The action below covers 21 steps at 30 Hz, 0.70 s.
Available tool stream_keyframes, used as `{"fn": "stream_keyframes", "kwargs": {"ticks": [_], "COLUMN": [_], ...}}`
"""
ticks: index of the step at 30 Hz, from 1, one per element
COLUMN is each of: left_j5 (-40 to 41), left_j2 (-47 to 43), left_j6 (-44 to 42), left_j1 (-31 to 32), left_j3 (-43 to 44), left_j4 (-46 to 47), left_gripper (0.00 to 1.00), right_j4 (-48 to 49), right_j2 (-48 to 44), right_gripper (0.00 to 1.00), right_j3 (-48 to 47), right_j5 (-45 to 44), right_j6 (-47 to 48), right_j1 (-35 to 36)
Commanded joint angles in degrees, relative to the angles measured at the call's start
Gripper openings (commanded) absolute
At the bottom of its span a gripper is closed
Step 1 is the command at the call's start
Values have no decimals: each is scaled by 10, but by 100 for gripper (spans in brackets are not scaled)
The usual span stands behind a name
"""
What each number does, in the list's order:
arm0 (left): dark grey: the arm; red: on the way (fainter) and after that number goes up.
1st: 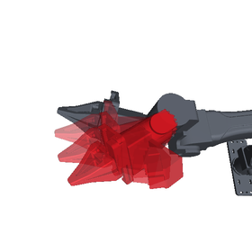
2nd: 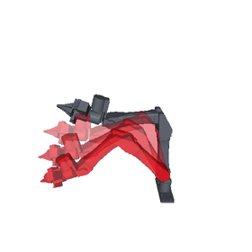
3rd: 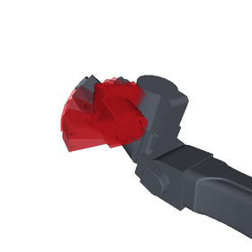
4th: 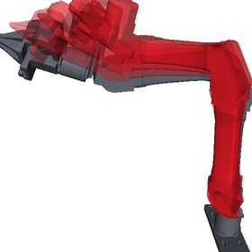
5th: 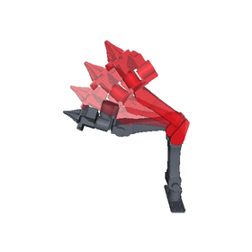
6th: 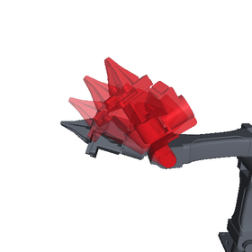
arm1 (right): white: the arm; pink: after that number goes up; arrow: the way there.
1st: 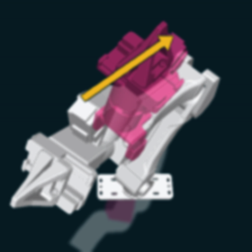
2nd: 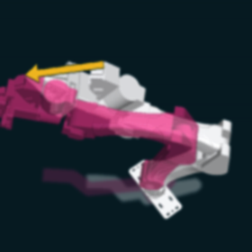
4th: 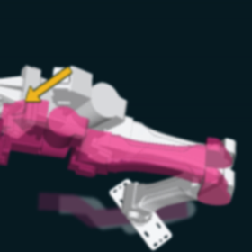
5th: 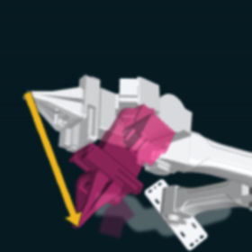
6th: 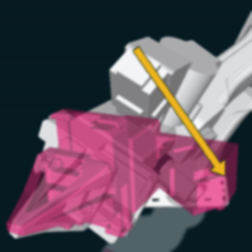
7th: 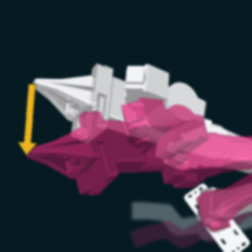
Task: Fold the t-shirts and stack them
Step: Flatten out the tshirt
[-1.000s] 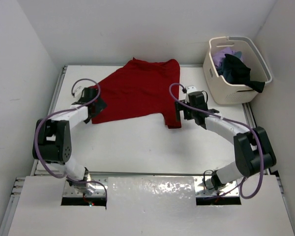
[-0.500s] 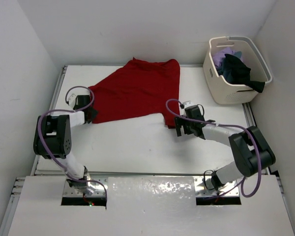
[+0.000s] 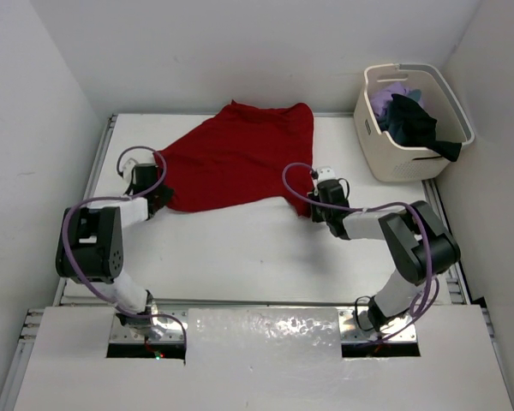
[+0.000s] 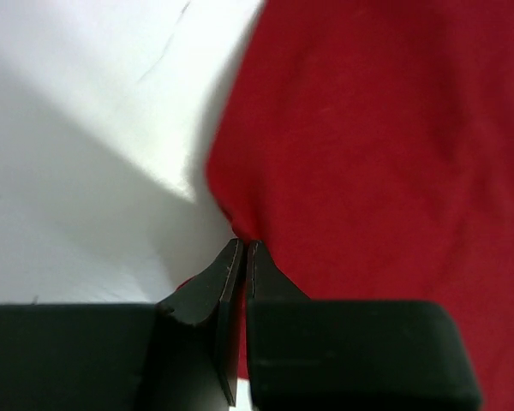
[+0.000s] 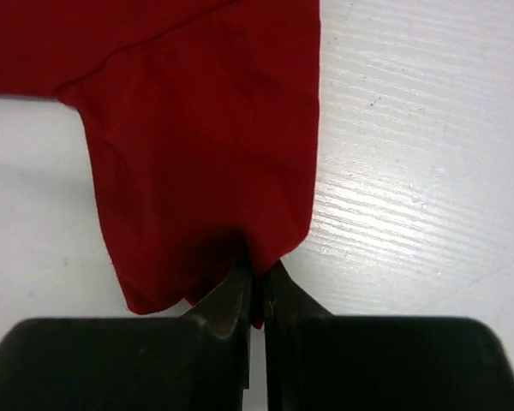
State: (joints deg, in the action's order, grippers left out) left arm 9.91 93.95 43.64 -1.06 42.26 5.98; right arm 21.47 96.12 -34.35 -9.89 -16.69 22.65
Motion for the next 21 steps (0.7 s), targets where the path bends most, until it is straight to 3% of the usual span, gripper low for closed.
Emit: {"fn": "stream_keyframes", "kwargs": {"ticks": [1, 3, 9, 14, 21], "left_j5": [-2, -2, 5, -2, 28], "left_j2": [-54, -62, -131, -195, -337], "left_j6": [-13, -14, -30, -46, -99], "left_j1": [5, 5, 23, 32, 40], "left_j3": [17, 27, 39, 70, 149], "left_j4": [47, 49, 61, 75, 77], "left_gripper": [0, 0, 0, 0, 0], "right_j4": [46, 87, 49, 37, 47], "right_j2": [-10, -27, -80, -175, -342], "right_gripper": [0, 0, 0, 0, 0], "right_j3": [-4, 4, -24, -40, -82], "right_j5": [-11, -8, -82, -160, -145], "right_j6": [20, 38, 122, 209, 342], "right_j1": [2, 3, 2, 3, 4]}}
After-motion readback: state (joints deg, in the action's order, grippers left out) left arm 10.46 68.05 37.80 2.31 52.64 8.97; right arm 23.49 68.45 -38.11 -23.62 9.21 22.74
